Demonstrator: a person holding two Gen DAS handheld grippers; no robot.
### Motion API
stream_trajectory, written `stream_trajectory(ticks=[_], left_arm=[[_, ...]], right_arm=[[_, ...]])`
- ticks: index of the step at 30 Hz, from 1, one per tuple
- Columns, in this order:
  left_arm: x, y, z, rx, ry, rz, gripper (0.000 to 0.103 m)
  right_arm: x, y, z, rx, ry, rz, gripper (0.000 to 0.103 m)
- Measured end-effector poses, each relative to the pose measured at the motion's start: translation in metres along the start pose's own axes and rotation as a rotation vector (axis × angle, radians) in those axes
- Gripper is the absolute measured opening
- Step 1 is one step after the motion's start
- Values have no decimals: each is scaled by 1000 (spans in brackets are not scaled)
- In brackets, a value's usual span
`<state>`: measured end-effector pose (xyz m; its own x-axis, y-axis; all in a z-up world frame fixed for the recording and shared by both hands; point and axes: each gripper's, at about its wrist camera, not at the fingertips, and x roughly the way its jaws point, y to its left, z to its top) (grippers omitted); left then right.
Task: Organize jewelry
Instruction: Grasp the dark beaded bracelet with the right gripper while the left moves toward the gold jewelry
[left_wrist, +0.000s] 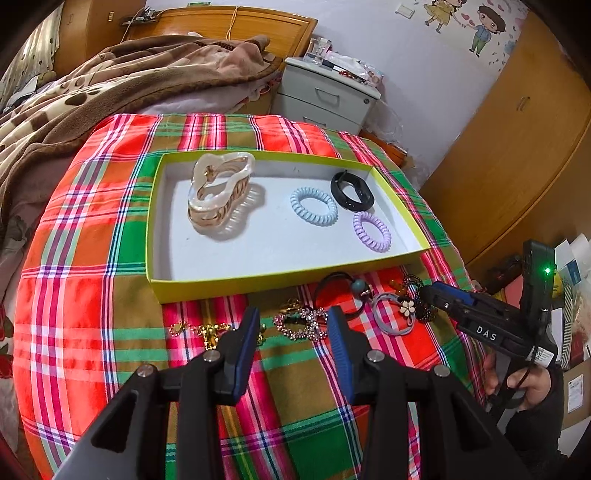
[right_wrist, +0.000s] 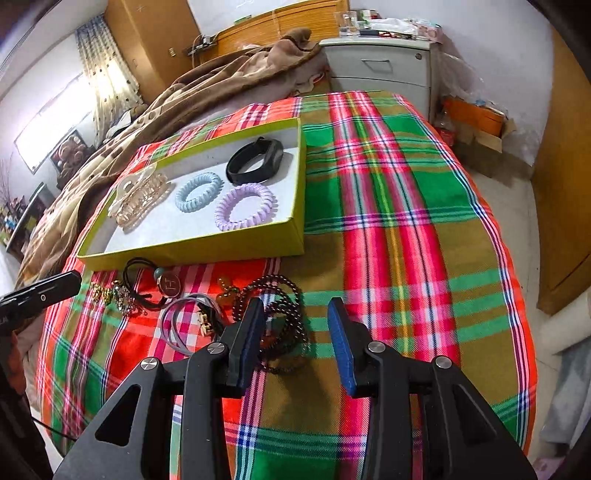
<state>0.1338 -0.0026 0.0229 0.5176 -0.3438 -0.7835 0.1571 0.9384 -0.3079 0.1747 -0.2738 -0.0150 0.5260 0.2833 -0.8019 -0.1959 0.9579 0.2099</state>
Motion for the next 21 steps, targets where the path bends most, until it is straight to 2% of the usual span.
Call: stream_trajectory(ticks=[7, 15, 19, 21], left_arm=[[3, -5, 1, 7, 5, 9, 39], [7, -11, 1, 15, 19, 18, 39], [8, -16, 1, 24, 25, 22, 39], [10, -17, 2, 27, 28, 25, 39]], right_arm=[[3, 8, -1, -38, 6, -14, 37], [4, 25, -8, -157, -2, -97, 37], [3, 25, -9, -171, -2, -110, 20], [2, 21, -9, -161, -6, -104, 16]])
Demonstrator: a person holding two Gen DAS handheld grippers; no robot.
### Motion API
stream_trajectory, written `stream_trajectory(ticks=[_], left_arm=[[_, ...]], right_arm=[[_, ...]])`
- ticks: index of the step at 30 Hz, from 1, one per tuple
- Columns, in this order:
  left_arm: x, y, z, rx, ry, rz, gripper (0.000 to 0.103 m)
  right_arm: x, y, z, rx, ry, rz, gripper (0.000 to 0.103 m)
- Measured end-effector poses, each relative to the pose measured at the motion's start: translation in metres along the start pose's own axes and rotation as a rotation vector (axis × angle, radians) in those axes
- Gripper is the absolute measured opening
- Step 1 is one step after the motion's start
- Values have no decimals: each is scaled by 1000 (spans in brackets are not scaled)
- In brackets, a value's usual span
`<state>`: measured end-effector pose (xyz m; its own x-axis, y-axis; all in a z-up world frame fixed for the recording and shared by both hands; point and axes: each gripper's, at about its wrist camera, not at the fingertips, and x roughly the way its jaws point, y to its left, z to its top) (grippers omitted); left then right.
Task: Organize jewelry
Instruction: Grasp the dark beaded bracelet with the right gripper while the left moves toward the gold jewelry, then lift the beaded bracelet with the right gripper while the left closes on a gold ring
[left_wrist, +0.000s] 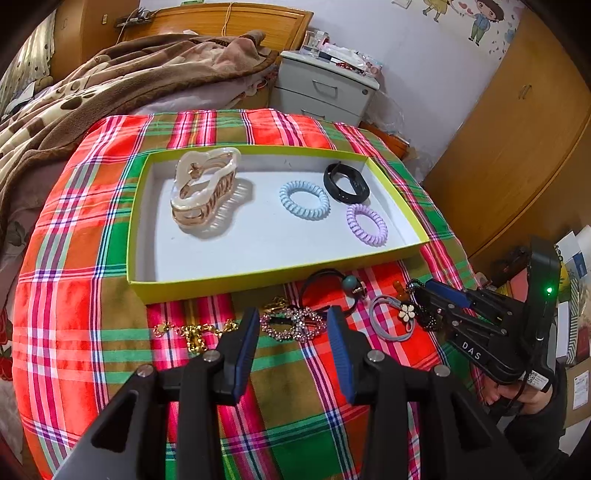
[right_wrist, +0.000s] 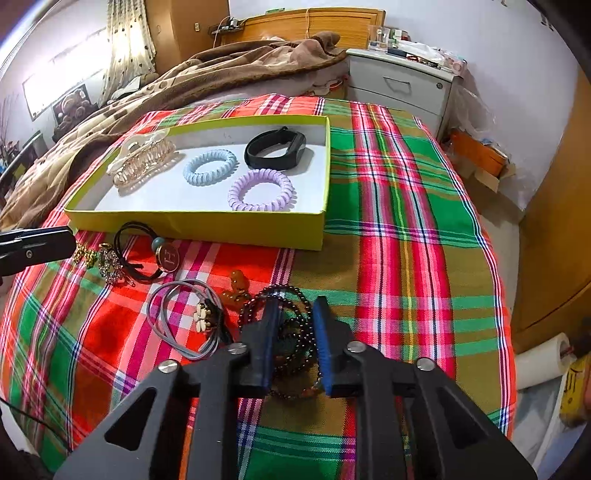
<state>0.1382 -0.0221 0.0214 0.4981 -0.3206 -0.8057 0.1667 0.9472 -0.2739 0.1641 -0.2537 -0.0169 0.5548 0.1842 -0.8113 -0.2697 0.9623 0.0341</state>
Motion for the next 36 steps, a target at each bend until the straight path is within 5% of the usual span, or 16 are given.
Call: stream_trajectory(ticks=[2, 16, 27, 34, 36], left_arm=[[2, -2, 1, 0, 5, 2, 39], [26, -22, 10, 55, 46, -18, 39], [45, -32, 15, 98, 72, 106, 39], [55, -33, 17, 89, 89, 118, 39], [56, -34, 17, 90, 90, 120, 31]], right_arm=[[-1, -4, -1, 15, -3, -4, 7], [-36, -40, -7, 176, -134, 29, 6], [-60, -48, -4, 199, -203, 30, 6], [-64, -49, -4, 205, -217, 37, 6], [-63, -49, -4, 209, -218, 38, 6]])
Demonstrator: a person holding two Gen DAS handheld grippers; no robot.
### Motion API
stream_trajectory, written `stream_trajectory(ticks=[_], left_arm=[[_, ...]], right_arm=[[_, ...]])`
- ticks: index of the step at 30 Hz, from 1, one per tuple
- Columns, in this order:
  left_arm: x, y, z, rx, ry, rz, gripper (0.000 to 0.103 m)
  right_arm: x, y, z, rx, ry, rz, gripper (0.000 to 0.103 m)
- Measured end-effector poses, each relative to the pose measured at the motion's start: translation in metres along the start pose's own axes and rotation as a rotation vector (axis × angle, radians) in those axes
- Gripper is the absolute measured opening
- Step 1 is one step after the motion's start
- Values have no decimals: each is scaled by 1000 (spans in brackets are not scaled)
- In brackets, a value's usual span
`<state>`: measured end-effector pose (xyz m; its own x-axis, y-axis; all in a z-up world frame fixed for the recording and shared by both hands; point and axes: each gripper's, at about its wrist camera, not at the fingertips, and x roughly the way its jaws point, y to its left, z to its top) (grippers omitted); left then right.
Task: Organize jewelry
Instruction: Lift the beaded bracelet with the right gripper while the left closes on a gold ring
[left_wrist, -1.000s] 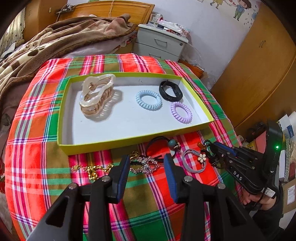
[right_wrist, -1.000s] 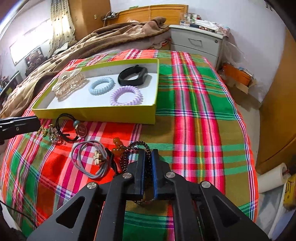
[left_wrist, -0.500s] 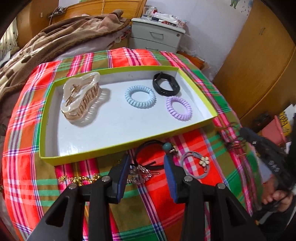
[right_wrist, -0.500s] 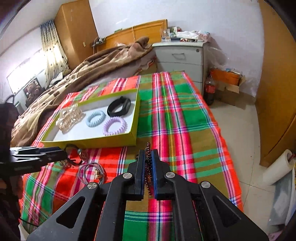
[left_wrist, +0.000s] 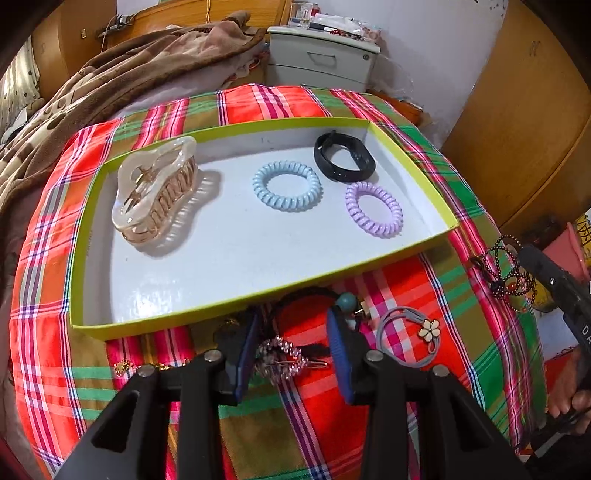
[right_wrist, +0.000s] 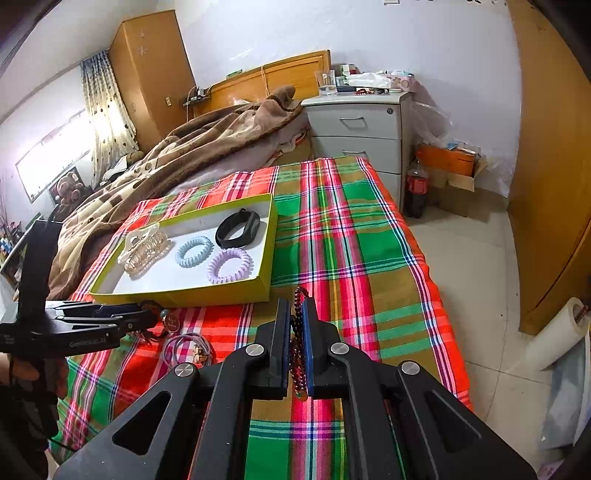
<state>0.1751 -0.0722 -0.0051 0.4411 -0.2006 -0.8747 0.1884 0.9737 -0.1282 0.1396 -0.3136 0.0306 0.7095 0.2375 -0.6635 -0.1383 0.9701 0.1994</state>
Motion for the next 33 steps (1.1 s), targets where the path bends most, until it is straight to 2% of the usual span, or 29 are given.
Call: stream_trajectory(ticks=[3, 5, 6, 9, 18, 33], left_arm=[[2, -3, 1, 8, 6, 7, 17], [4, -4, 1, 11, 14, 9, 12], [5, -4, 0, 7, 15, 10, 7], [4, -7, 0, 16, 12, 5, 3], [-21, -15, 2, 34, -66, -48, 2], [-53, -15, 10, 27, -129, -139, 2]], right_arm=[[0, -1, -1, 8, 0, 2, 6], [0, -1, -1, 10, 1, 4, 6], [0, -1, -1, 11, 1, 5, 6], [0, -1, -1, 12, 2, 4, 6], [-4, 0, -1, 15, -11, 6, 6], [-18, 13, 11, -3, -51, 10, 6]])
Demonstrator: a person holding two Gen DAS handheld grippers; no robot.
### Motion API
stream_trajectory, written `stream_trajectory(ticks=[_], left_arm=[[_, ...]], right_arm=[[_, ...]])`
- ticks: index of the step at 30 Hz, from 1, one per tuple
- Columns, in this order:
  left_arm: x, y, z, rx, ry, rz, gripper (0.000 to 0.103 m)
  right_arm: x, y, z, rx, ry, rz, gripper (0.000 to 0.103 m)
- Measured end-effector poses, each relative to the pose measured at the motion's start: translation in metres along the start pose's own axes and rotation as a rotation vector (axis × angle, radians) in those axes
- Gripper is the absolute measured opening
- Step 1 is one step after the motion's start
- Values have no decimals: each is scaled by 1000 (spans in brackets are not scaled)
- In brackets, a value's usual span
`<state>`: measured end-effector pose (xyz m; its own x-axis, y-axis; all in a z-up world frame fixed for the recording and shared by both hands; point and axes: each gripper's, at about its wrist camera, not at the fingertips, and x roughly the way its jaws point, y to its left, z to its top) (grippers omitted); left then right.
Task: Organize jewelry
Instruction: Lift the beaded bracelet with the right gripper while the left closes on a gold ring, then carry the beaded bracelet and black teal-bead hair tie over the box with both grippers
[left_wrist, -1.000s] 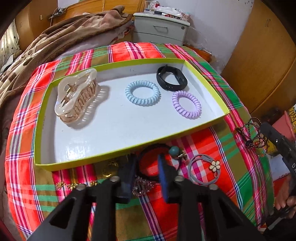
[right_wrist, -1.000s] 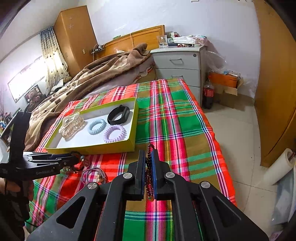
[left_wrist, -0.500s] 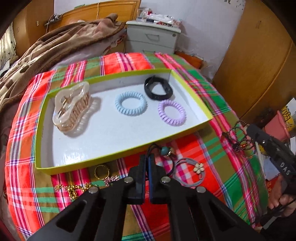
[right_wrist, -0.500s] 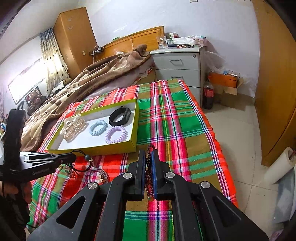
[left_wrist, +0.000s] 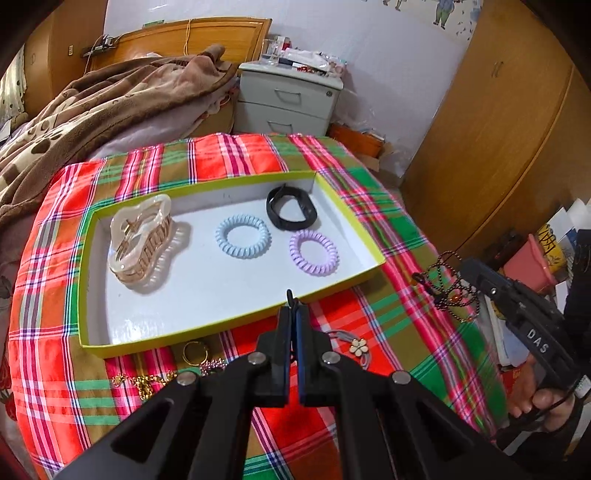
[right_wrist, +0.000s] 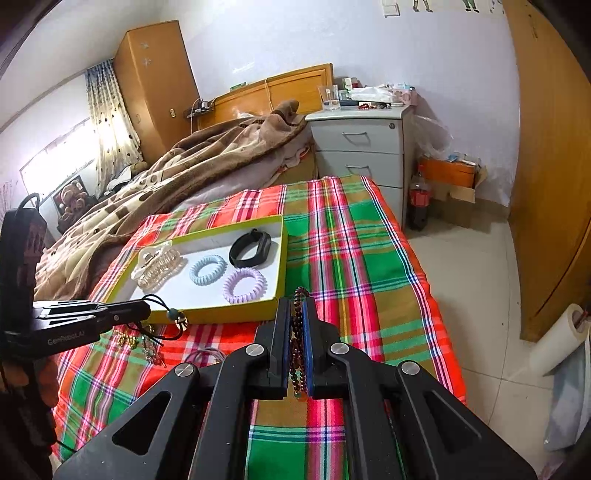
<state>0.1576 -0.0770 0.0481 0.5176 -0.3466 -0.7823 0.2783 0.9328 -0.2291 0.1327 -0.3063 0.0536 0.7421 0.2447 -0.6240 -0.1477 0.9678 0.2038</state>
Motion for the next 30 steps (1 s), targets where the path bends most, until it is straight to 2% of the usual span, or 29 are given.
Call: stream_trajectory(ticks=[16, 25, 30], left_arm=[[-24, 18, 20, -17, -46, -14, 2], [-11, 47, 23, -54, -18, 30, 2], [-2, 62, 27, -83, -17, 15, 2]], right_arm=[[-2, 24, 31, -27, -24, 62, 6], [42, 54, 60, -72, 32, 142, 6], [75, 70, 73, -85, 73, 173, 6]])
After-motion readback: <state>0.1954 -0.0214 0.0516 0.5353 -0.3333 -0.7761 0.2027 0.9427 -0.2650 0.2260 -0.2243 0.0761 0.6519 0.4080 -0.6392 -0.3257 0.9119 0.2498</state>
